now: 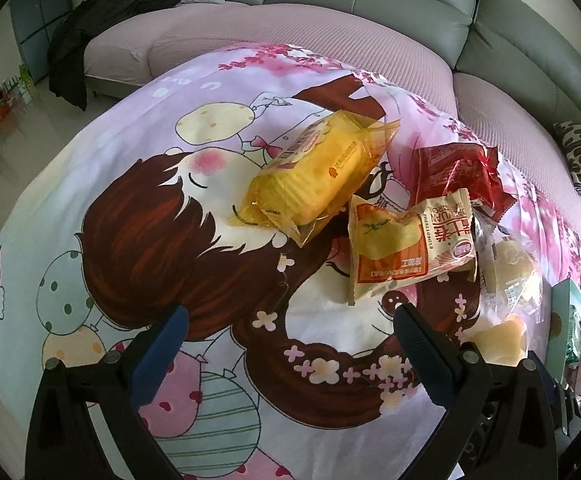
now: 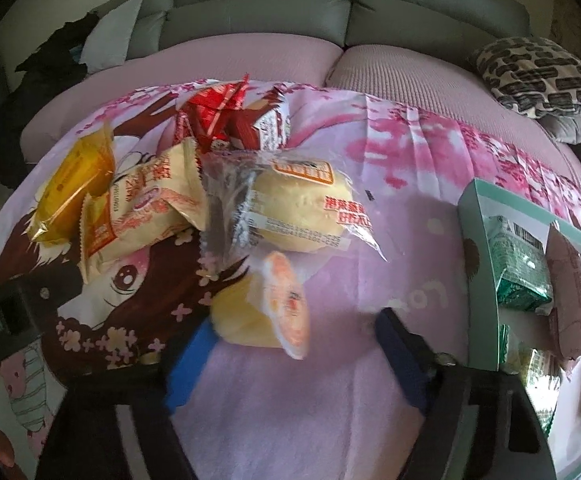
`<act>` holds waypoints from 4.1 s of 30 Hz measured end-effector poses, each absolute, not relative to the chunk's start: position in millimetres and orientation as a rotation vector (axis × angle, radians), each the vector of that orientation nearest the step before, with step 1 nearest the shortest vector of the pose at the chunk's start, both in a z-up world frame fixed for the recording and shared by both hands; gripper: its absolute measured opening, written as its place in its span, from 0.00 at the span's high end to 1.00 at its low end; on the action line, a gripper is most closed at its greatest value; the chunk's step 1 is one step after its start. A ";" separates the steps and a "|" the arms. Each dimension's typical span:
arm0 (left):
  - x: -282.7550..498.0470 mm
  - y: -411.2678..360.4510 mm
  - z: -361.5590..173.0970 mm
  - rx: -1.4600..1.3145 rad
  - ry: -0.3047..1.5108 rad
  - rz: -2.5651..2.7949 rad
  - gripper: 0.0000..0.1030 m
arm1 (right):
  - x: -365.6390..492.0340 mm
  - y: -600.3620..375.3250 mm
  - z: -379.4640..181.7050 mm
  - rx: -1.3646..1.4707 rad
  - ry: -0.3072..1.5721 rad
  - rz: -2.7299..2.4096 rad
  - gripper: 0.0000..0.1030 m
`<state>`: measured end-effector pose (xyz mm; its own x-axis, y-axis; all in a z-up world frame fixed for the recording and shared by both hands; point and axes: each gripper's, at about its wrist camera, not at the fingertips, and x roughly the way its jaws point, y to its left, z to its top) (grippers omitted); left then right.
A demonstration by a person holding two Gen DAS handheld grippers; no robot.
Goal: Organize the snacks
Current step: 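Lower the left tool over the yellow printed bread pack while the right tool approaches the yellow jelly cup, then grasp the yellow printed bread pack with the left tool while the right tool grasps the yellow jelly cup, then carry the bread pack and jelly cup over the teal tray with both tools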
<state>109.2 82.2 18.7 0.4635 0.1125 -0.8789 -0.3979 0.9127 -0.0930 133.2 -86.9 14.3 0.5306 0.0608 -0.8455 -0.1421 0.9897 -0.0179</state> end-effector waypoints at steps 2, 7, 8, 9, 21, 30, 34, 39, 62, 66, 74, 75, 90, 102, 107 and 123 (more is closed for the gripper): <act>109.2 82.1 19.6 -0.303 1.044 0.319 0.01 | 133.2 -87.8 14.5 -0.082 1.005 0.120 0.41; 108.9 81.6 20.5 -0.303 1.042 0.320 0.01 | 133.1 -96.3 15.4 -0.033 1.010 0.126 0.53; 108.8 81.6 21.1 -0.304 1.041 0.319 0.01 | 133.1 -97.4 15.5 -0.026 1.011 0.129 0.53; 108.6 80.9 21.8 -0.306 1.040 0.320 0.01 | 133.0 -98.2 15.6 -0.021 1.012 0.131 0.53; 115.7 63.8 34.1 -0.361 0.987 0.269 0.01 | 133.2 -112.3 18.7 0.026 1.017 0.127 0.54; 132.8 47.2 33.1 -0.426 0.962 0.207 0.07 | 131.1 -120.4 22.7 0.046 1.013 0.125 0.56; 142.8 42.8 30.2 -0.441 0.954 0.189 0.15 | 130.1 -125.4 28.3 0.057 0.999 0.121 0.59; 150.5 36.1 25.5 -0.442 0.947 0.177 0.15 | 131.8 -128.7 27.4 0.061 1.003 0.120 0.60; 161.0 30.9 8.8 -0.375 0.915 0.216 0.18 | 131.9 -128.8 25.8 0.060 1.010 0.134 0.60; 160.0 29.3 10.1 -0.368 0.924 0.204 0.23 | 132.1 -133.0 27.5 0.087 1.007 0.143 0.60; 156.2 31.4 16.9 -0.374 0.922 0.192 0.33 | 130.1 -139.1 31.3 0.125 0.999 0.149 0.61; 155.4 32.0 17.9 -0.377 0.923 0.190 0.33 | 129.8 -139.4 31.9 0.128 0.997 0.149 0.61; 141.5 36.6 43.3 -0.401 0.896 0.167 0.36 | 117.7 -155.3 61.7 0.168 0.914 0.130 0.61; 125.3 40.5 82.1 -0.408 0.799 0.158 0.37 | 109.1 -169.5 84.0 0.192 0.859 0.110 0.61; 120.2 39.0 93.2 -0.406 0.768 0.150 0.37 | 106.8 -173.5 88.5 0.200 0.846 0.103 0.61; 111.9 17.3 114.3 -0.387 0.720 0.081 0.37 | 104.6 -182.2 92.4 0.217 0.837 0.087 0.60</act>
<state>111.9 17.3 114.3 0.7519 -0.0592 -0.6567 -0.2043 0.9261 -0.3173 104.6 -182.2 92.4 0.6674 0.1613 -0.7270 0.0092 0.9744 0.2246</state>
